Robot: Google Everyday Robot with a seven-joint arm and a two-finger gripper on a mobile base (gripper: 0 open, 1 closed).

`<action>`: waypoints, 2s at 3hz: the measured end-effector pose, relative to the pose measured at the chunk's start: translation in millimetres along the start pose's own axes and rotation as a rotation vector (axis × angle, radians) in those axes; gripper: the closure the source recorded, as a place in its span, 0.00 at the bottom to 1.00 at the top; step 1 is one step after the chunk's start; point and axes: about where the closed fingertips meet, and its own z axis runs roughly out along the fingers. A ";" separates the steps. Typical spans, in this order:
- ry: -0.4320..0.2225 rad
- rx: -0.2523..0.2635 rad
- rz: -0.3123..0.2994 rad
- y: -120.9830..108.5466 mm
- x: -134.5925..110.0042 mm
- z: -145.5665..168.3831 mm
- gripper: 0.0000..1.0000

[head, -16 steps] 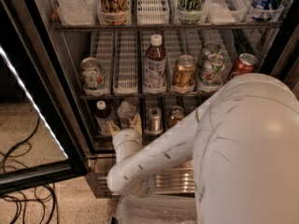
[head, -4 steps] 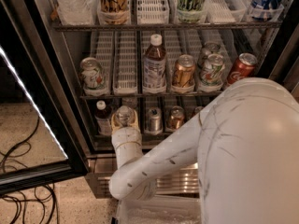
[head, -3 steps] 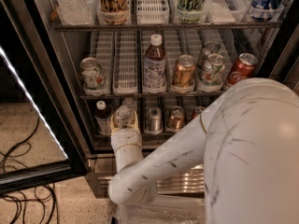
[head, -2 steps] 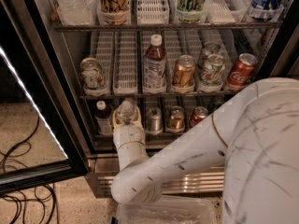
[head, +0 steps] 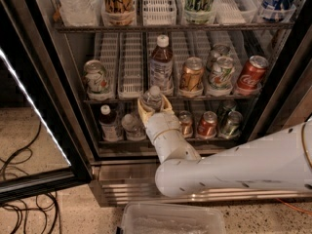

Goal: Pick water bottle from bottom shelf of fridge

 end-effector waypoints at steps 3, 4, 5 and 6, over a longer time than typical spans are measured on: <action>0.067 -0.035 -0.034 7.8 -1.7 -25.3 1.00; 0.083 -0.079 -0.039 17.6 -20.2 -57.4 1.00; 0.068 -0.129 -0.004 28.3 -39.0 -82.4 1.00; 0.064 -0.131 0.013 29.1 -42.1 -83.1 1.00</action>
Offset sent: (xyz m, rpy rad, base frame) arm -0.0069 0.0010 -0.0105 -0.0297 0.0489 0.0312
